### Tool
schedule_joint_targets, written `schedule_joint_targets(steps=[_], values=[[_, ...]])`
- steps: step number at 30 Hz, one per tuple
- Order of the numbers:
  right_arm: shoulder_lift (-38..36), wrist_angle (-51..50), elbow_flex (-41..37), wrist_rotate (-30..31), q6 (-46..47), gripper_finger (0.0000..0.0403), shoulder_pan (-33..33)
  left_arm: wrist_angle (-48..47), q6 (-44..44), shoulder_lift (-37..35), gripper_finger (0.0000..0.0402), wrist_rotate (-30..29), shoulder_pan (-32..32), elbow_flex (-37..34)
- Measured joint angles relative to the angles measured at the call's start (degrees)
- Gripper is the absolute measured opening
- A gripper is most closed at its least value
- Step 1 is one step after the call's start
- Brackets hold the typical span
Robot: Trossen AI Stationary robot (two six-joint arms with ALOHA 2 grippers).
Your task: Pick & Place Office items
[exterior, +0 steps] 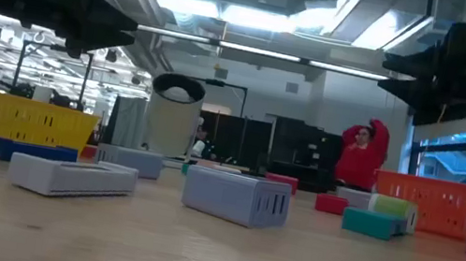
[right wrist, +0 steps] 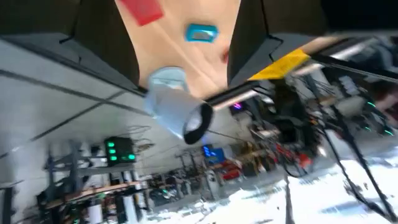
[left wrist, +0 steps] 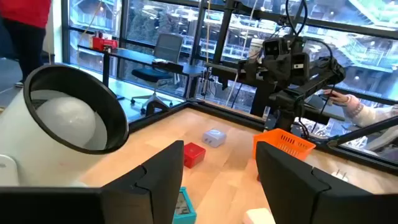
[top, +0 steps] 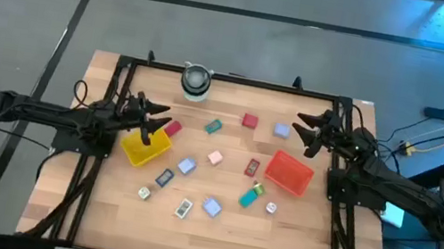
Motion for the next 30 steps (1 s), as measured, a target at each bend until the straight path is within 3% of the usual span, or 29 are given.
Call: schedule_joint_targets(steps=[4, 12, 18, 22, 25, 28, 30], values=[[0.0, -2.1, 1.5, 0.2, -8.1, 0.0241, 0.0, 0.4, 3.5, 0.0, 0.0196, 0.0, 0.0, 0.0], [0.0, -1.5, 1.8, -1.1, -15.1, 0.0241, 0.0, 3.9, 8.1, 0.0, 0.0196, 3.0, 0.0, 0.0], [0.0, -0.2, 1.9, -1.2, -14.2, 0.0241, 0.0, 3.8, 6.9, 0.0, 0.0196, 1.6, 0.0, 0.0], [0.0, -7.7, 4.9, -0.9, -13.8, 0.0247, 0.0, 3.8, 6.7, 0.0, 0.0196, 1.0, 0.0, 0.0], [1.9, -15.9, 9.6, 2.7, -14.3, 0.0251, 0.0, 3.8, 6.8, 0.0, 0.0196, 1.0, 0.0, 0.0], [5.1, -18.1, 13.3, 8.5, -9.5, 0.0252, 0.0, 3.8, 6.8, 0.0, 0.0196, 1.0, 0.0, 0.0], [7.7, -22.1, 16.6, 9.1, -7.1, 0.0252, 0.0, 3.7, 6.8, 0.0, 0.0196, 1.0, 0.0, 0.0]])
